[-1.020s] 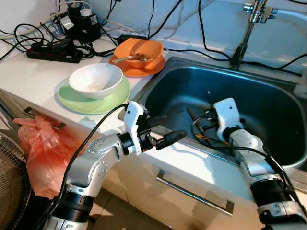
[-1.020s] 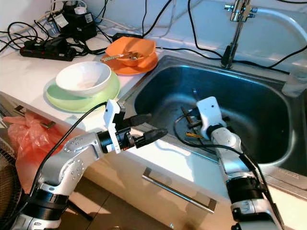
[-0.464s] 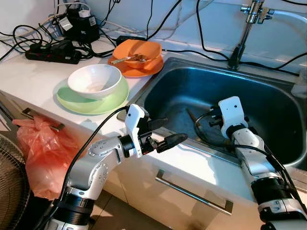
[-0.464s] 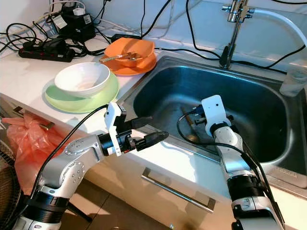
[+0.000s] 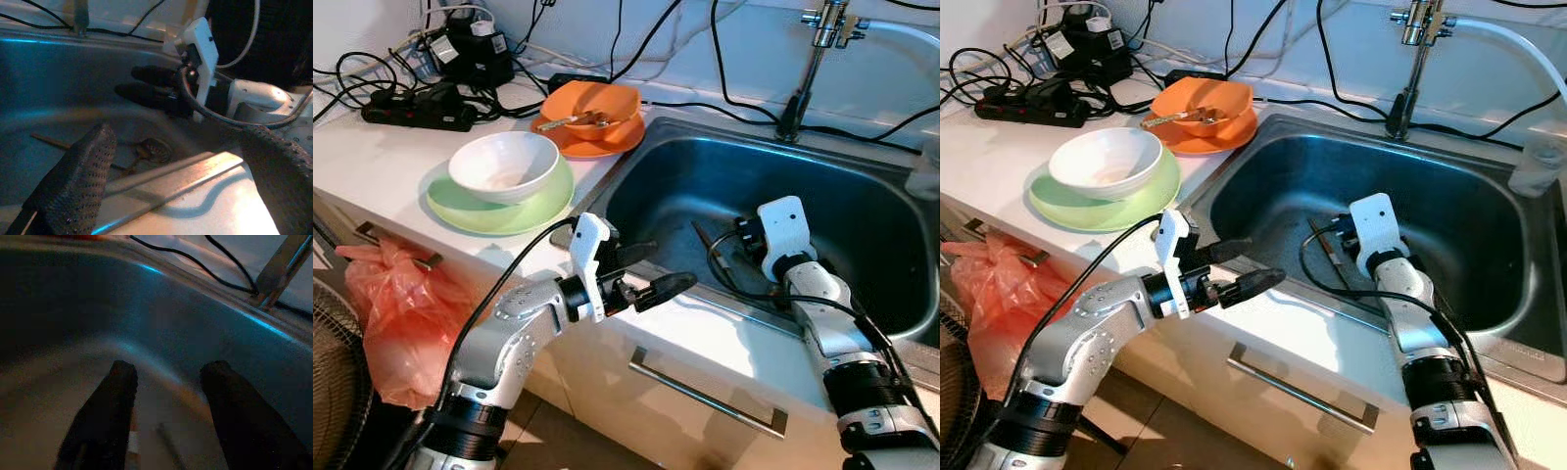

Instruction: Kitchen organization

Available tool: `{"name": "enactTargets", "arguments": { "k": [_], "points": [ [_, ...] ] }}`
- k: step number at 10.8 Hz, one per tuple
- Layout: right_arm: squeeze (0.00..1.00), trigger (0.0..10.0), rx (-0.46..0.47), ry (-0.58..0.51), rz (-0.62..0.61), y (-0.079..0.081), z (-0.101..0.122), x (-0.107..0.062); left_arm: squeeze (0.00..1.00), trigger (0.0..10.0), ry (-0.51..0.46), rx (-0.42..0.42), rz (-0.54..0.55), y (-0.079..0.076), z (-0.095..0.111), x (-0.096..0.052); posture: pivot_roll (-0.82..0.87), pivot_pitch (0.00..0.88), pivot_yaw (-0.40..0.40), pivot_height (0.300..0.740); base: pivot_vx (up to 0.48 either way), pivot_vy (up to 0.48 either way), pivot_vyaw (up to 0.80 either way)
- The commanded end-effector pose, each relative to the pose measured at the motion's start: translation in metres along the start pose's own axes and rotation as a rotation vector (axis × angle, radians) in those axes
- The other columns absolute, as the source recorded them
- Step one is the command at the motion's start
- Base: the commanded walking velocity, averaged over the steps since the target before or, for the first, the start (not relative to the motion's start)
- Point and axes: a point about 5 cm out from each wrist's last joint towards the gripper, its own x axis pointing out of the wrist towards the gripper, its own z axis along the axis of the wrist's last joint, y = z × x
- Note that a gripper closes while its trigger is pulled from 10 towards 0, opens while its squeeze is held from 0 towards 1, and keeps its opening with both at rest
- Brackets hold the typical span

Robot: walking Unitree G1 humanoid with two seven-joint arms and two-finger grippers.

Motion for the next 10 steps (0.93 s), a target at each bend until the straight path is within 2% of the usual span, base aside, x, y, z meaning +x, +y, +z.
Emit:
{"name": "enactTargets", "arguments": {
  "k": [1,4,5,6,8,9,10],
  "points": [
    [1.0,10.0,0.064,-0.039,0.059,0.008,0.011,0.0,1.0,10.0,-0.043,0.058,0.056,0.004,0.014,0.002,-0.03,0.0,0.034,0.74,0.0,0.0,0.0],
    [1.0,10.0,0.082,-0.205,0.301,0.04,0.051,-0.008,1.0,10.0,-0.15,0.072,0.25,0.021,0.028,0.002,-0.02,0.0,0.03,0.74,0.0,0.0,0.0],
    [1.0,10.0,0.085,-0.245,0.333,0.044,0.061,-0.01,1.0,10.0,-0.163,0.072,0.278,0.022,0.03,0.002,-0.02,0.0,0.031,0.74,0.0,0.0,0.0],
    [1.0,10.0,0.115,-0.305,0.378,0.05,0.08,-0.014,1.0,10.0,-0.189,0.096,0.363,0.028,0.034,0.001,-0.02,0.0,0.032,0.74,0.0,0.0,0.0],
    [1.0,10.0,0.117,-0.364,0.446,0.062,0.098,-0.022,1.0,10.0,-0.217,0.188,0.633,0.049,0.04,-0.01,-0.02,0.0,0.036,0.74,0.0,0.0,0.0],
    [1.0,10.0,0.116,-0.374,0.472,0.067,0.101,-0.026,1.0,10.0,-0.219,0.211,0.72,0.061,0.043,-0.018,-0.02,0.0,0.037,0.74,0.0,0.0,0.0],
    [1.0,10.0,0.116,-0.374,0.481,0.068,0.102,-0.027,1.0,10.0,-0.178,0.27,0.766,0.072,0.047,-0.024,-0.02,0.0,0.039,0.74,0.0,0.0,0.0]
  ]
}}
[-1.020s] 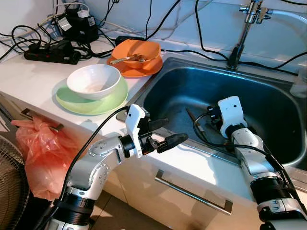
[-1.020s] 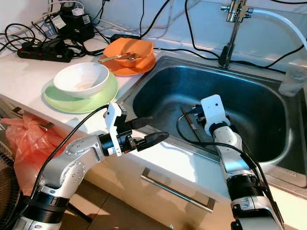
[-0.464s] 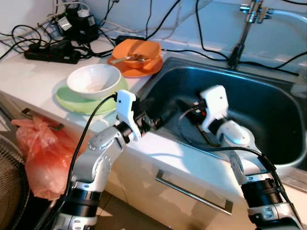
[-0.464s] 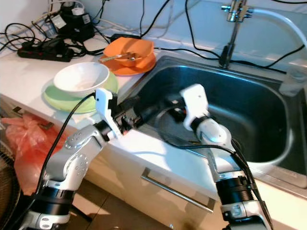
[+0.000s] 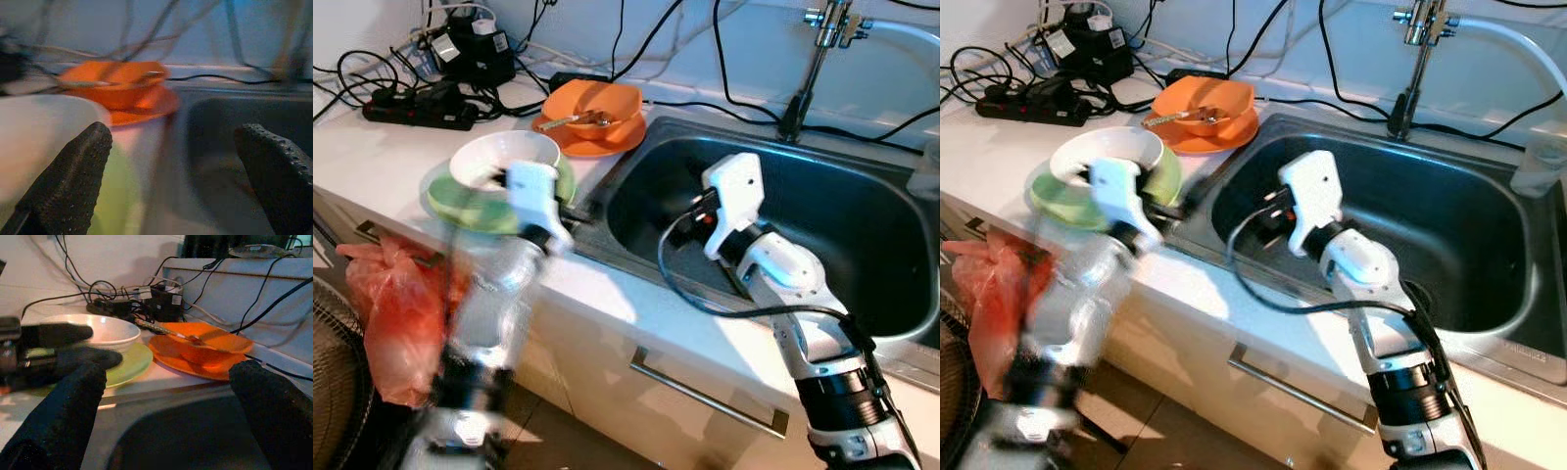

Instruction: Kitchen organization

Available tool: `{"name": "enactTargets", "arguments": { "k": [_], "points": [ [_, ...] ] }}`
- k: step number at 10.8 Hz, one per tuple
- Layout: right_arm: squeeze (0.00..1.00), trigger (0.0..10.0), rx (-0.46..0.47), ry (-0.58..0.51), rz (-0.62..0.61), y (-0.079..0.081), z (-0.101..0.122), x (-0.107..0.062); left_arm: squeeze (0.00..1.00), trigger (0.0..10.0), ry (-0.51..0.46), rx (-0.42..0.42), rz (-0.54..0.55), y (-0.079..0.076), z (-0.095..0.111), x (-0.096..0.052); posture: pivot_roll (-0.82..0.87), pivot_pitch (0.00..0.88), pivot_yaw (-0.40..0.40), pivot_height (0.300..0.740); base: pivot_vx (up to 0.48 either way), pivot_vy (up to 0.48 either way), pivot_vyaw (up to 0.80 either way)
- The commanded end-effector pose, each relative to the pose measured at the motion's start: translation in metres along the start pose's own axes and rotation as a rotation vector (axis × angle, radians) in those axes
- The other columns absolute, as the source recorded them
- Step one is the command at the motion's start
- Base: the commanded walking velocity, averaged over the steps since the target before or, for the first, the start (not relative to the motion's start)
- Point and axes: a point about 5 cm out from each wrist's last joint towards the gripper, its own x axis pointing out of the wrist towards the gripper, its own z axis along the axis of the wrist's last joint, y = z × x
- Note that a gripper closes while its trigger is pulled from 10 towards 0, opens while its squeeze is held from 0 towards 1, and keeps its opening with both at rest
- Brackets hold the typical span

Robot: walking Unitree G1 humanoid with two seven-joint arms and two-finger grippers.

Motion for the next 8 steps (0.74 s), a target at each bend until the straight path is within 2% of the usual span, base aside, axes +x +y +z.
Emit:
{"name": "enactTargets", "arguments": {
  "k": [1,2,5,6,7,8],
  "points": [
    [1.0,10.0,0.006,-0.007,0.017,0.002,0.003,-0.001,1.0,10.0,-0.007,0.02,0.021,0.004,0.002,0.003,-0.02,0.0,0.043,0.74,0.0,0.0,0.0],
    [1.0,10.0,0.01,-0.002,0.015,0.003,0.003,-0.002,1.0,10.0,-0.017,0.064,0.055,0.012,0.007,0.006,-0.02,0.0,0.046,0.74,0.0,0.0,0.0],
    [1.0,10.0,0.017,0.005,0.013,0.005,0.001,-0.003,1.0,10.0,-0.011,0.116,0.07,0.021,0.011,0.009,-0.01,0.0,0.053,0.74,0.0,0.0,0.0],
    [1.0,10.0,0.018,0.007,0.01,0.005,0.001,-0.003,1.0,10.0,0.01,0.145,0.058,0.021,0.01,0.01,-0.01,0.0,0.053,0.74,0.0,0.0,0.0],
    [1.0,10.0,0.019,0.007,0.007,0.005,0.001,-0.003,1.0,10.0,0.084,0.215,0.016,0.024,0.006,0.01,-0.01,0.0,0.056,0.74,0.0,0.0,0.0],
    [1.0,10.0,0.018,0.008,0.007,0.005,0.001,-0.004,0.52,10.0,0.141,0.242,-0.027,0.031,0.004,0.009,-0.01,0.0,0.058,0.74,0.0,0.0,0.0]
  ]
}}
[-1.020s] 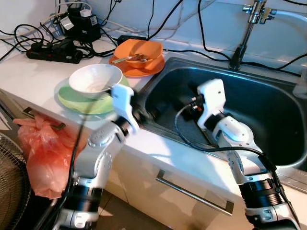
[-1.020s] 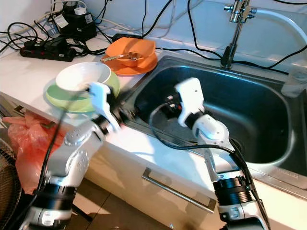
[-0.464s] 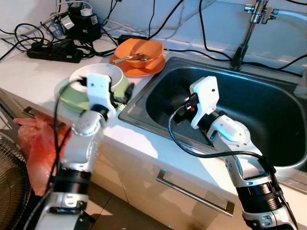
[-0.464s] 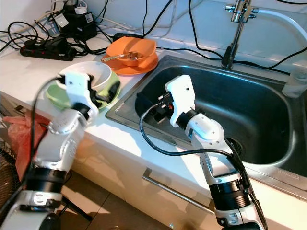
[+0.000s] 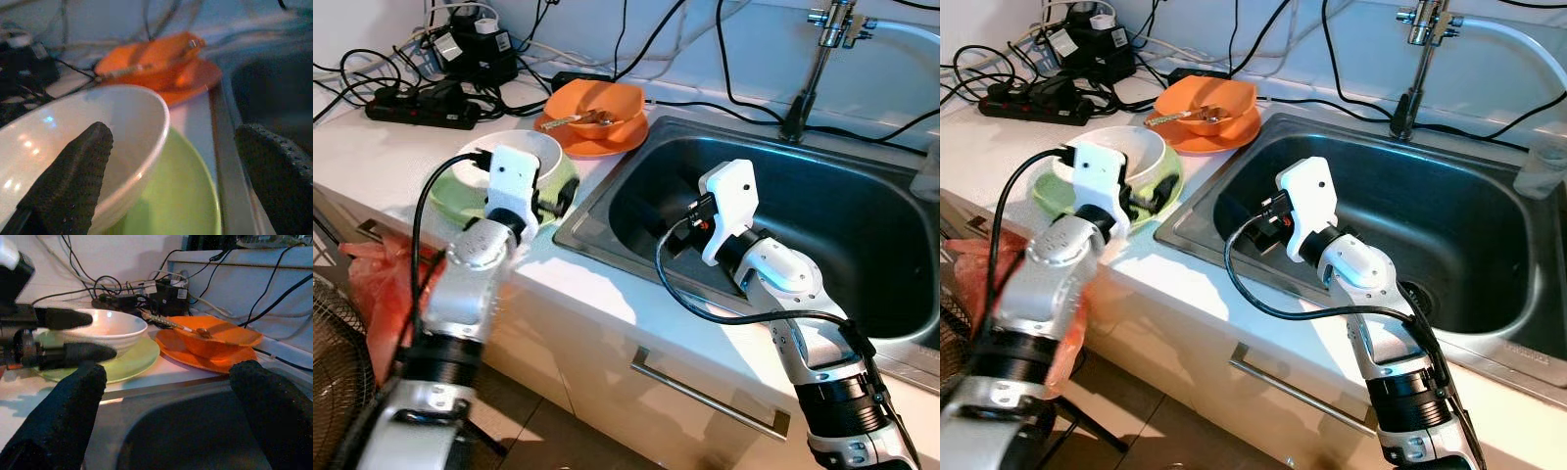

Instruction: Kitchen organization

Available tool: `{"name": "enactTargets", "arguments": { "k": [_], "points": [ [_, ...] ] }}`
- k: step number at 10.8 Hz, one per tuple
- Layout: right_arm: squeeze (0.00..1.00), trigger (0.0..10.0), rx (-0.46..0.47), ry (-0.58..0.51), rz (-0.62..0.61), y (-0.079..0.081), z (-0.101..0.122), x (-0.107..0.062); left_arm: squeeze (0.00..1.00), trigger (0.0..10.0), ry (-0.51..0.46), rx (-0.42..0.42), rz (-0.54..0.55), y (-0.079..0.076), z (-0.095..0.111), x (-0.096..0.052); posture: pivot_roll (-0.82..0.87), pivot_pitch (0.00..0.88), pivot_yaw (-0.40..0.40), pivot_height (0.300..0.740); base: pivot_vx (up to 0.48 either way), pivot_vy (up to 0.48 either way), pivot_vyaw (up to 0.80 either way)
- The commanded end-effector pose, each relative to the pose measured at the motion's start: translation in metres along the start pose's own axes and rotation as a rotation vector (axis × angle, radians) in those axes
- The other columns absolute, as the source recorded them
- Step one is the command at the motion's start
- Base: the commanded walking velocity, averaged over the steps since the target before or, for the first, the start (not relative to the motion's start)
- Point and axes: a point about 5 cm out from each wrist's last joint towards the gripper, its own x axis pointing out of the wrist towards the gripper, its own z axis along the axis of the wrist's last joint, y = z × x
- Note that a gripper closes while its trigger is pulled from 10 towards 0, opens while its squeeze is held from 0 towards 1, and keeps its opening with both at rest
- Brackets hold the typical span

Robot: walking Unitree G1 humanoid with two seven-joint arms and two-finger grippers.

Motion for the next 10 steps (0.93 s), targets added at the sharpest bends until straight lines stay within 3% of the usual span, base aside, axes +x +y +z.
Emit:
{"name": "enactTargets", "arguments": {
  "k": [1,3,4,6,10],
  "points": [
    [1.0,10.0,0.001,-0.007,0.0,0.001,0.003,-0.002,0.0,10.0,0.026,0.016,-0.03,0.002,0.001,0.002,-0.01,0.0,0.061,0.74,0.0,0.0,0.0],
    [1.0,10.0,0.011,-0.011,0.017,0.001,0.004,-0.006,0.0,10.0,0.046,0.042,-0.04,0.013,0.0,0.001,-0.01,0.0,0.072,0.74,0.0,0.0,0.0],
    [0.0,10.0,0.026,-0.018,0.102,0.009,0.007,-0.01,0.0,10.0,0.052,0.057,-0.049,0.017,0.004,0.003,-0.01,0.0,0.073,0.74,0.0,0.0,0.0],
    [0.0,10.0,0.025,-0.009,0.155,0.014,0.008,-0.012,0.0,10.0,0.089,0.093,-0.091,0.021,0.007,0.006,-0.01,0.0,0.07,0.74,0.0,0.0,0.0],
    [0.0,10.0,0.016,0.006,0.149,0.013,0.007,-0.016,0.0,10.0,0.22,0.161,-0.244,0.031,-0.003,0.004,-0.02,0.0,0.076,0.74,0.0,0.0,0.0]
  ]
}}
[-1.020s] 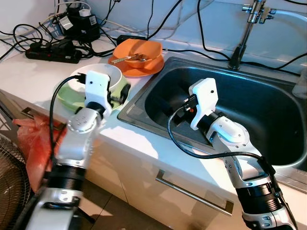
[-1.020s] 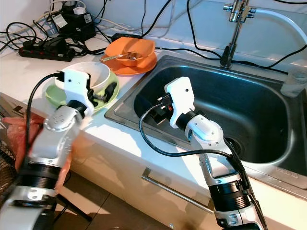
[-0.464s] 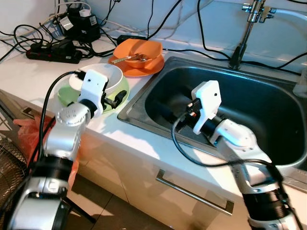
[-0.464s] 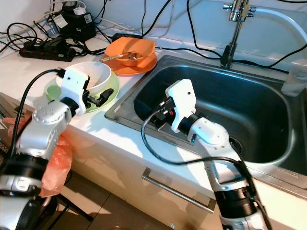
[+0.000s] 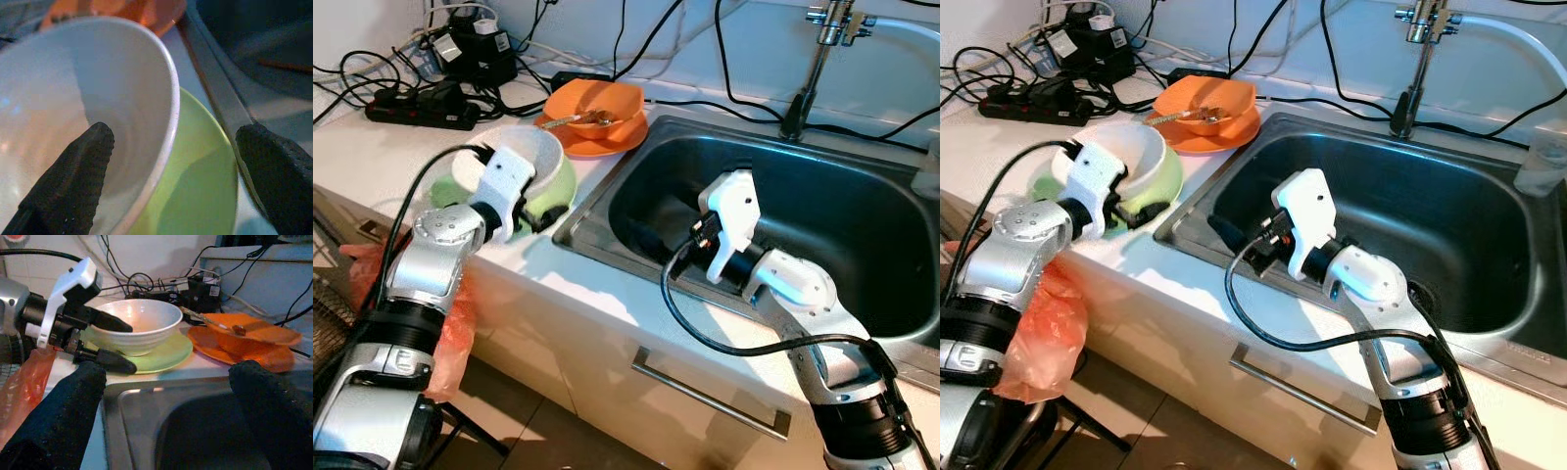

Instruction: Kitchen organization

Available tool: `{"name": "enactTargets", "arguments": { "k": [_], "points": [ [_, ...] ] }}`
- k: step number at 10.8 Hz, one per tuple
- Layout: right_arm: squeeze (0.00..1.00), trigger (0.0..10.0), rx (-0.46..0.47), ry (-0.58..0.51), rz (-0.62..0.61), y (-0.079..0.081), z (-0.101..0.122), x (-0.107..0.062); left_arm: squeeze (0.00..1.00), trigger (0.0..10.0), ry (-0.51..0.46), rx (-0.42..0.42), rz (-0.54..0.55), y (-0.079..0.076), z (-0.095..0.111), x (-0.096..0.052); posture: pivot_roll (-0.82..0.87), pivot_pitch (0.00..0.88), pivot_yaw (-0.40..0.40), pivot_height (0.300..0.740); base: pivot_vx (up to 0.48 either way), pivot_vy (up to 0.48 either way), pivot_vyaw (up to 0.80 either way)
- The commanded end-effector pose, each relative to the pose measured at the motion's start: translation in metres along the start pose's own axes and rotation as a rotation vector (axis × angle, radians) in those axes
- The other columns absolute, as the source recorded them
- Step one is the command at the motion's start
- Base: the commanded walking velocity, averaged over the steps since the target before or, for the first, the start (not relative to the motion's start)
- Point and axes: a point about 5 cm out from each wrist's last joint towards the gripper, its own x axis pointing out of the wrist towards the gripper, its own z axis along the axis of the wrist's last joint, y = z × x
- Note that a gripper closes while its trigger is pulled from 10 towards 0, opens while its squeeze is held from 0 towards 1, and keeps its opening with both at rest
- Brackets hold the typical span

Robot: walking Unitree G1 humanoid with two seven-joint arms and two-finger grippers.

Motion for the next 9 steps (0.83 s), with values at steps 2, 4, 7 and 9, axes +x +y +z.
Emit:
{"name": "enactTargets", "arguments": {
  "k": [2,4,7,9],
  "points": [
    [0.0,10.0,-0.003,-0.011,0.01,0.001,0.004,-0.002,0.0,10.0,0.042,0.021,-0.033,0.005,-0.001,0.0,-0.02,0.0,0.077,0.74,0.0,0.0,0.0],
    [0.0,10.0,0.0,-0.007,0.005,0.002,0.003,-0.002,0.0,10.0,0.056,0.028,-0.029,0.007,-0.006,-0.001,-0.02,0.0,0.074,0.74,0.0,0.0,0.0],
    [0.0,10.0,0.003,-0.005,0.003,0.003,0.003,-0.002,0.0,7.9,0.062,0.032,0.009,0.015,-0.008,-0.003,-0.02,0.0,0.069,0.74,0.0,0.0,0.0],
    [0.0,10.0,0.001,-0.005,-0.002,0.002,0.003,-0.001,0.0,10.0,0.057,0.06,0.061,0.022,-0.006,-0.004,-0.02,0.0,0.068,0.74,0.0,0.0,0.0]
  ]
}}
